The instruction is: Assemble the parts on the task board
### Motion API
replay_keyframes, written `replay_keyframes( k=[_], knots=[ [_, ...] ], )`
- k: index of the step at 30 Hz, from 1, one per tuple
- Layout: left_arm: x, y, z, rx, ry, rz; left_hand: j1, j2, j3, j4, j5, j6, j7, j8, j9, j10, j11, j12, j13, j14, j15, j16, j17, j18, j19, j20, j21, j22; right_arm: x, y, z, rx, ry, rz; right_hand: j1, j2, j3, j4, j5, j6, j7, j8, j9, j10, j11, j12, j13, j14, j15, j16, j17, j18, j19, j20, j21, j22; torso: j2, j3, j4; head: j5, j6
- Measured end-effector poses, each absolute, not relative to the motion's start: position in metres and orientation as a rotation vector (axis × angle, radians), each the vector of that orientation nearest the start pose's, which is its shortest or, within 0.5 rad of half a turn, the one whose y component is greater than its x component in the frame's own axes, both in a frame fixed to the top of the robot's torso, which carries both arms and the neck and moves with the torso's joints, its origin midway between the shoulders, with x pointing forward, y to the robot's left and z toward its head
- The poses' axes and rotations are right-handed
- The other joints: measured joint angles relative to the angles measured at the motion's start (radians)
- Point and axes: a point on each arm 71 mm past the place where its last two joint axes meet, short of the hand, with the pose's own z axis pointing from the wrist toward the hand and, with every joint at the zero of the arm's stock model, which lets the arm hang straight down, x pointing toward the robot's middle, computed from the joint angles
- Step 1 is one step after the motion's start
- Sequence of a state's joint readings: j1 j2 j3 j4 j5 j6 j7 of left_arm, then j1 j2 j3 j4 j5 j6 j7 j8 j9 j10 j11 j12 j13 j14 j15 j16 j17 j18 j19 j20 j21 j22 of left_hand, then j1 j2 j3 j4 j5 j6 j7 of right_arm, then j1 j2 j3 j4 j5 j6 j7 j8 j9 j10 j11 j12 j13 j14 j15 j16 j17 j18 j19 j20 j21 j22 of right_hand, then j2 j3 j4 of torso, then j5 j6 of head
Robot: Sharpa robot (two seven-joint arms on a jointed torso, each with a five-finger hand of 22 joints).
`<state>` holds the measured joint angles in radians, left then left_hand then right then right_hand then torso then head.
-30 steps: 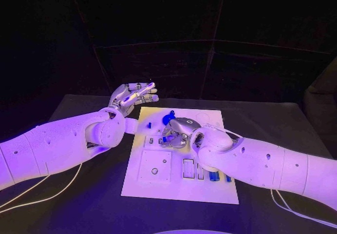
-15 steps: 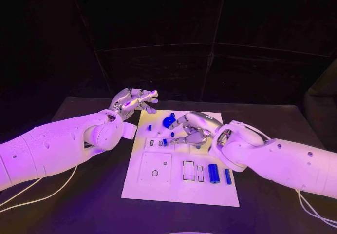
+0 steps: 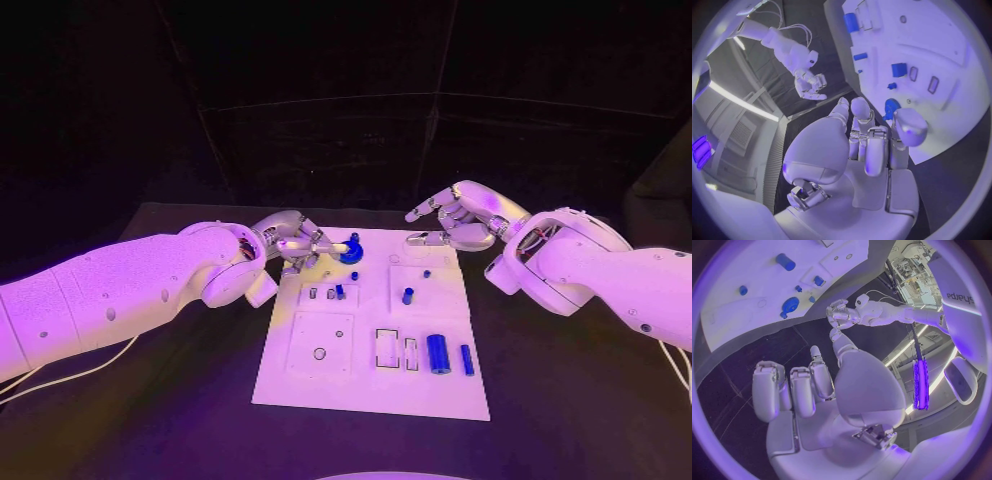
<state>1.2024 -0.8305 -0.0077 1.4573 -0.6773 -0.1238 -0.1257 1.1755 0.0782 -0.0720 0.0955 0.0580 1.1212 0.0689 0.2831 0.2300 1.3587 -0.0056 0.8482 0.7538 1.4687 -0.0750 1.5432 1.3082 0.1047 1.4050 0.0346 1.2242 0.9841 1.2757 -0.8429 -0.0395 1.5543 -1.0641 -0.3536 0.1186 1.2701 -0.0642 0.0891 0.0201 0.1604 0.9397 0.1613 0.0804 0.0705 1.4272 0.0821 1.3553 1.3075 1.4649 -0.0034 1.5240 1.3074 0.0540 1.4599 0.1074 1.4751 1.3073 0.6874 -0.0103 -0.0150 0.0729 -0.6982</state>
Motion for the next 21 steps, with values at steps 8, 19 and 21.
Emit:
replay_keyframes(
  k=[8,19,21],
  knots=[
    [0.500,0.201,-0.203,-0.449,2.158,-0.687,-0.069,0.005,-0.111,0.113,-0.005,-0.096,-0.021,0.207,0.202,-0.019,-0.018,0.314,0.315,-0.002,-0.009,0.025,0.000,-0.037,0.057,-0.011,0.182,0.279,0.494,-0.195,-0.138,0.104,1.583,1.008,0.004,0.004,-0.003,0.003,0.009,0.004,-0.004,0.000,0.000,0.004,-0.004,0.000,0.000,0.000,0.000,0.000,0.001,0.000,0.000,0.000,0.000,0.000,-0.010,0.0073,0.0000,0.004,-0.004],
    [0.504,0.183,-0.216,-0.375,2.254,-0.464,-0.075,-0.001,-0.168,0.161,-0.005,-0.124,-0.032,0.272,0.277,-0.012,-0.025,0.348,0.358,-0.002,-0.009,0.025,0.000,-0.044,0.061,-0.015,0.198,0.313,0.498,-0.195,-0.140,0.118,1.602,0.991,0.000,0.008,-0.015,0.010,0.020,0.010,-0.004,0.000,0.000,0.004,-0.004,0.000,0.000,0.000,0.000,-0.004,0.000,0.000,0.000,0.000,-0.004,0.000,-0.014,0.0101,-0.0021,0.009,-0.009],
    [0.505,0.182,-0.216,-0.370,2.261,-0.443,-0.075,-0.001,-0.173,0.167,-0.005,-0.132,-0.032,0.281,0.287,-0.012,-0.025,0.355,0.361,-0.005,-0.013,0.025,0.000,-0.044,0.061,-0.015,0.203,0.317,0.499,-0.196,-0.141,0.118,1.604,0.987,0.000,0.008,-0.015,0.010,0.020,0.010,-0.004,0.000,0.000,0.004,-0.004,0.000,0.000,0.000,0.000,-0.004,0.000,0.000,0.000,0.000,-0.004,0.000,-0.014,0.0101,-0.0021,0.009,-0.009]
  ],
)
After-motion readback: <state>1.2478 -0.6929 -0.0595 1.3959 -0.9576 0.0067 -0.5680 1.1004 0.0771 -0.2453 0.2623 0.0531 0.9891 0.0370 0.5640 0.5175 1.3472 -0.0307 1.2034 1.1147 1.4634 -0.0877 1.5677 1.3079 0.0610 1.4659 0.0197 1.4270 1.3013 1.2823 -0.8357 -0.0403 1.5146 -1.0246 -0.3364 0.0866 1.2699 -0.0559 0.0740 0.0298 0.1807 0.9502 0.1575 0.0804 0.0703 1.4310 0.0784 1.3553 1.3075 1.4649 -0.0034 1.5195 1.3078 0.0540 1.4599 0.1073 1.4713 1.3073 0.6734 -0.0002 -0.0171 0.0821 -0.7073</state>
